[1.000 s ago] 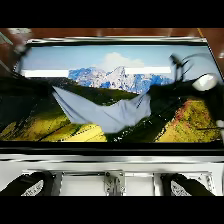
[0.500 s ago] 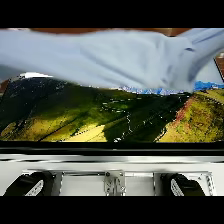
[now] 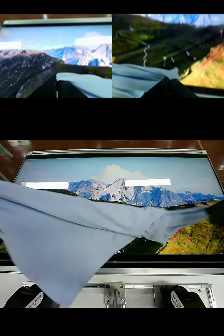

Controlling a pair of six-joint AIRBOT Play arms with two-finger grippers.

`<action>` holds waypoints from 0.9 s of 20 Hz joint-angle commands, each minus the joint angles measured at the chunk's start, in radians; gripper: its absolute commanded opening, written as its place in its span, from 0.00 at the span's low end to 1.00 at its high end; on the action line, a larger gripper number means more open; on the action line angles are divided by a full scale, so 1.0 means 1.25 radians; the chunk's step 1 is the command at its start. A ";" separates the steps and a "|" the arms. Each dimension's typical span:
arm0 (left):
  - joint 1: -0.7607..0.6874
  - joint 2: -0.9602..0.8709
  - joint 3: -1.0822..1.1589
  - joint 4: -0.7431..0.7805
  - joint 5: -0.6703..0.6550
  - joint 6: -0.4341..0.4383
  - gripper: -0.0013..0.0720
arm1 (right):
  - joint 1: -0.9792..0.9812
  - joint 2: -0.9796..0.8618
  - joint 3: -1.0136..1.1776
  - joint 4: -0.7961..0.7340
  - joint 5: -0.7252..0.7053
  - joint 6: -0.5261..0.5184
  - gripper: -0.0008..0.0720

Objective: Fold the shirts.

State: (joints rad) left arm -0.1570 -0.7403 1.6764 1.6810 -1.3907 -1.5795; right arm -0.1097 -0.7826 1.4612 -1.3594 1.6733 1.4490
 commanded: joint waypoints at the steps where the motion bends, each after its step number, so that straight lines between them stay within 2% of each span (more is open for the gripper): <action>1: 0.001 -0.013 -0.206 -0.013 -0.001 -0.021 0.06 | 0.000 -0.013 -0.223 -0.001 0.053 0.041 0.08; 3: 0.001 -0.047 -0.318 -0.078 0.030 -0.040 0.06 | 0.000 -0.022 -0.365 0.038 -0.067 0.059 0.08; 5: 0.001 -0.099 -0.396 -0.142 0.125 -0.040 0.06 | 0.000 -0.061 -0.458 0.084 -0.192 0.065 0.08; 9: 0.001 -0.258 -0.417 -0.182 0.328 -0.040 0.06 | -0.001 -0.204 -0.482 0.127 -0.451 0.072 0.08; 12: 0.001 -0.382 -0.417 -0.182 0.441 -0.065 0.07 | -0.001 -0.296 -0.482 0.127 -0.655 0.195 0.08; 14: 0.001 -0.471 -0.417 -0.182 0.461 -0.107 0.07 | -0.001 -0.364 -0.482 0.154 -0.733 0.245 0.08; 16: 0.001 -0.551 -0.417 -0.213 0.434 -0.161 0.07 | 0.000 -0.424 -0.482 0.213 -0.767 0.246 0.08; 17: 0.001 -0.575 -0.414 -0.255 0.406 -0.164 0.18 | 0.001 -0.446 -0.482 0.244 -0.774 0.246 0.08; 18: 0.001 -0.585 -0.412 -0.294 0.377 -0.157 0.49 | 0.000 -0.458 -0.482 0.272 -0.775 0.237 0.08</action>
State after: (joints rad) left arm -0.1566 -1.3735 1.1595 1.4136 -0.8833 -1.7336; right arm -0.1108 -1.2724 0.8616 -1.1229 0.8078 1.7187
